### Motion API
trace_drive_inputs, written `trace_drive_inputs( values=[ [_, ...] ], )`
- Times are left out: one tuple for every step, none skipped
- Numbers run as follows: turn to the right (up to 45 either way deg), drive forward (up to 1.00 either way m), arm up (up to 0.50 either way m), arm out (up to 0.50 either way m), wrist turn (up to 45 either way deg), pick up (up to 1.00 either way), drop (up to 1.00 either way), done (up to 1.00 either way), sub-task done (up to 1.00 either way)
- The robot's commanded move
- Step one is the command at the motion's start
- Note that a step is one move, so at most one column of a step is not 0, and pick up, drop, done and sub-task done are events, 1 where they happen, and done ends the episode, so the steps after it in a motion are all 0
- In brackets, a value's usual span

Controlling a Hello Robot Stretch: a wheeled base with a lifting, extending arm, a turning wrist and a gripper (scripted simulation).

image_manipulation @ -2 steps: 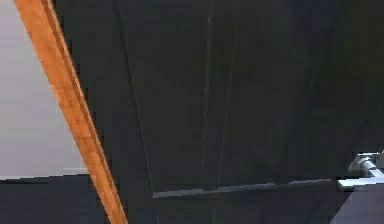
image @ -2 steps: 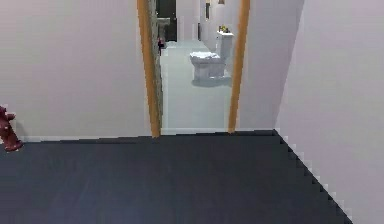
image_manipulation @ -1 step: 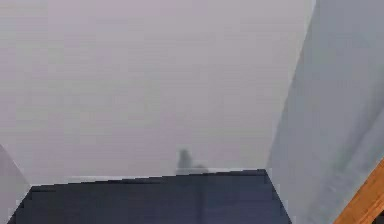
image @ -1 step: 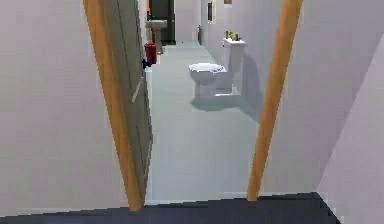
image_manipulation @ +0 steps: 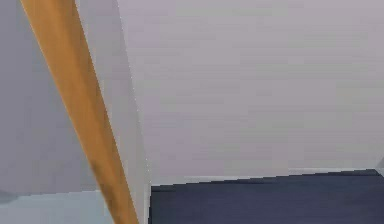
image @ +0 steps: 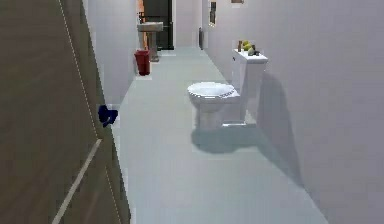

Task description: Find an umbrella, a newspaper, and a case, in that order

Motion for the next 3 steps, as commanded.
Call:
trace_drive_inputs(
  values=[
    [9.0, 0.00, 0.00, 0.00, 0.0, 0.00, 0.00, 0.00, 0.00],
    [0.0, 0.05, 0.00, 0.00, 0.0, 0.00, 0.00, 0.00, 0.00],
    [-15.0, 0.00, 0.00, 0.00, 0.0, 0.00, 0.00, 0.00, 0.00]
  ],
)
